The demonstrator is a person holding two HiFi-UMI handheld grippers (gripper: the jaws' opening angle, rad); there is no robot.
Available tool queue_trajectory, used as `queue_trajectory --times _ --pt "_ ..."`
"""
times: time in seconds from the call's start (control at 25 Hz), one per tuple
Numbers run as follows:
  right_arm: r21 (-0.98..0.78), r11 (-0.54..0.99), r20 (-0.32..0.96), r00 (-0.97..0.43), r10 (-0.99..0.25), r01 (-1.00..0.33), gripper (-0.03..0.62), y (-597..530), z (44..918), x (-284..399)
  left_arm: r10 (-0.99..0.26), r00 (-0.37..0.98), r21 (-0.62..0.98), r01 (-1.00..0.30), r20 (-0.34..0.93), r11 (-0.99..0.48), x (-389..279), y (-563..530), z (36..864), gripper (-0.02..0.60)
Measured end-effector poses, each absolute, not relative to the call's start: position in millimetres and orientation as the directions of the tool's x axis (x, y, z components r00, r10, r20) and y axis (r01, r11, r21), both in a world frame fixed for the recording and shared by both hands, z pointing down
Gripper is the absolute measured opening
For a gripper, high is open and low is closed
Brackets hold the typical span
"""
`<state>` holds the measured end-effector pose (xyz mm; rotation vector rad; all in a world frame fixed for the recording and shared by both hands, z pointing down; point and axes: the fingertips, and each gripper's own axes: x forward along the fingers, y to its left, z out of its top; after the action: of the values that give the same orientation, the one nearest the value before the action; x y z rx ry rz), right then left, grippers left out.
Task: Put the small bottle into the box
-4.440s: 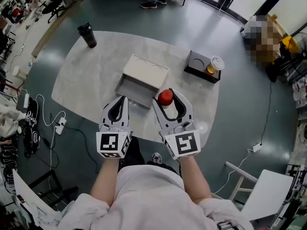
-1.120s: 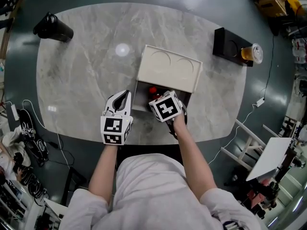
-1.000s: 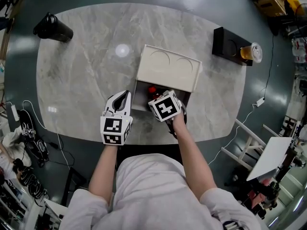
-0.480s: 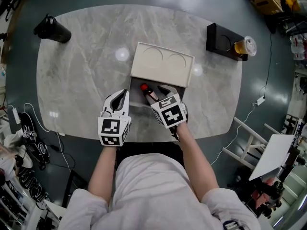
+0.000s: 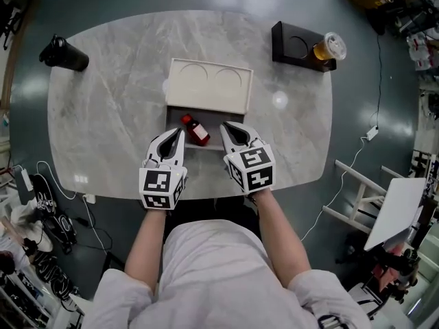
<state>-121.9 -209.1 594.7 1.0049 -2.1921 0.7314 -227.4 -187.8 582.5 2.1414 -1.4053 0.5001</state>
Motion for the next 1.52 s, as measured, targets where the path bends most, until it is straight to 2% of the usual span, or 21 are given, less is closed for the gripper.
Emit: queue_trajectory --times 0.32,0.72,1.04,1.32,1.52 --pt "-0.130 0.513 0.622 -0.473 -0.624 -0.848 0.025 -194.3 559.5 -69.4 -0.724 0.426 0.232 -0.904 0.543 -0.358 -180.2 -172.5 562.1 0.021" --pt "-0.029 0.506 0.419 -0.470 -0.777 -0.862 0.025 -179.3 474.6 -16.4 -0.838 0.395 0.164 -0.919 0.376 -0.359 -124.6 -162.4 475.3 0.021" --pt "0.046 0.499 0.247 -0.474 -0.845 -0.866 0.025 -162.4 395.5 34.9 -0.895 0.383 0.108 -0.924 0.227 -0.368 -73.8 -146.4 394.9 0.021" --pt "0.100 0.457 0.040 -0.455 -0.890 -0.884 0.025 -139.0 316.5 76.3 -0.922 0.381 0.079 -0.923 0.070 -0.376 -40.0 -130.9 327.9 0.021" --pt "0.095 0.422 -0.057 -0.429 -0.902 -0.901 0.025 -119.8 273.8 103.0 -0.931 0.364 0.039 -0.931 0.016 -0.363 -30.5 -111.5 297.3 0.021"
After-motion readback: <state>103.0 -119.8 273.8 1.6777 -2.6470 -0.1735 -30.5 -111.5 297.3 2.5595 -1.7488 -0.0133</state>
